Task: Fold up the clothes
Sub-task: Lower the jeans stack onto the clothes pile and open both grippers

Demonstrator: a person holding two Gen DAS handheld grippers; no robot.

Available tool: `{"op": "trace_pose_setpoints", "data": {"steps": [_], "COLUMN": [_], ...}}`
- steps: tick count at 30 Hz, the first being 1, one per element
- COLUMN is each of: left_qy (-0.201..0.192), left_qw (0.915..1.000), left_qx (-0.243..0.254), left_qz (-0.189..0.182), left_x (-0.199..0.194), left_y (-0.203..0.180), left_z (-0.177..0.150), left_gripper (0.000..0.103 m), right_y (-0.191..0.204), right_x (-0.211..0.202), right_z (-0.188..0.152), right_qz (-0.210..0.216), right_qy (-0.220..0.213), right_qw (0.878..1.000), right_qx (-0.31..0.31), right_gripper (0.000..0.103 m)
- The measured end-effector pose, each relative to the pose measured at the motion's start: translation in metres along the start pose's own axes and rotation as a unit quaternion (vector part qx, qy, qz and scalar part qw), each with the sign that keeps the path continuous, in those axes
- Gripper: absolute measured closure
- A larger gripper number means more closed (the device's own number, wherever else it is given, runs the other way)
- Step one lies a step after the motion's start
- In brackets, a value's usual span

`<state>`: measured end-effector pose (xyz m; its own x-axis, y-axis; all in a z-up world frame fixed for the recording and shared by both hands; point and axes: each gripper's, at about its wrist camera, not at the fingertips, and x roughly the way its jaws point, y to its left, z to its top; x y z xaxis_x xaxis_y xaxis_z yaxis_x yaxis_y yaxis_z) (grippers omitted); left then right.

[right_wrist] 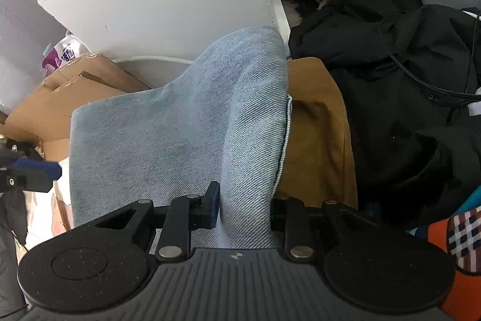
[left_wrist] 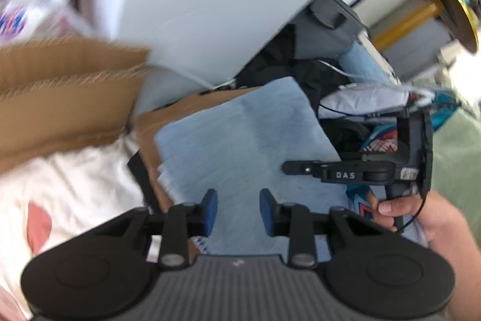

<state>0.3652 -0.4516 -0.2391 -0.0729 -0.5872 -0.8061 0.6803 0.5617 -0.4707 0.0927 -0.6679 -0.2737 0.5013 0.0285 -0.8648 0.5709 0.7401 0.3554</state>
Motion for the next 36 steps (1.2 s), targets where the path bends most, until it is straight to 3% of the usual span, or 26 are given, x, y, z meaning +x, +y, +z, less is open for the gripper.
{"op": "trace_pose_setpoints", "data": {"steps": [6,12,17,21,26,30,36], "left_qy": [0.037,0.049,0.056,0.053,0.047,0.04,0.026], "left_qw": [0.9949,0.978,0.9779,0.9704,0.962,0.9636,0.9685], "left_qx": [0.065,0.143,0.153,0.182,0.207,0.202,0.193], "left_qz": [0.068,0.144,0.131,0.15,0.171,0.171,0.155], "left_x": [0.051,0.076,0.076,0.082,0.087,0.087,0.082], "left_y": [-0.016,-0.021,-0.016,-0.022,-0.032,-0.023,-0.013], "left_z": [0.002,-0.009,-0.005,-0.009,-0.005,-0.001,-0.005], "left_gripper": [0.071,0.07,0.068,0.068,0.063,0.054,0.05], "right_y": [0.001,0.003,0.002,0.0,0.016,0.029,0.034], "right_x": [0.002,0.005,0.011,0.004,-0.016,-0.026,0.013], "right_z": [0.002,0.009,0.016,0.019,0.022,0.022,0.018], "right_qz": [0.0,0.01,-0.025,-0.059,-0.164,-0.101,-0.095], "right_qy": [-0.001,-0.002,-0.002,-0.021,-0.065,-0.087,-0.075], "right_qw": [1.0,1.0,1.0,0.998,0.981,0.985,0.983], "right_qx": [0.007,0.002,-0.015,-0.028,-0.085,-0.11,-0.137], "right_gripper": [0.077,0.077,0.057,0.054,0.055,0.059,0.075]}}
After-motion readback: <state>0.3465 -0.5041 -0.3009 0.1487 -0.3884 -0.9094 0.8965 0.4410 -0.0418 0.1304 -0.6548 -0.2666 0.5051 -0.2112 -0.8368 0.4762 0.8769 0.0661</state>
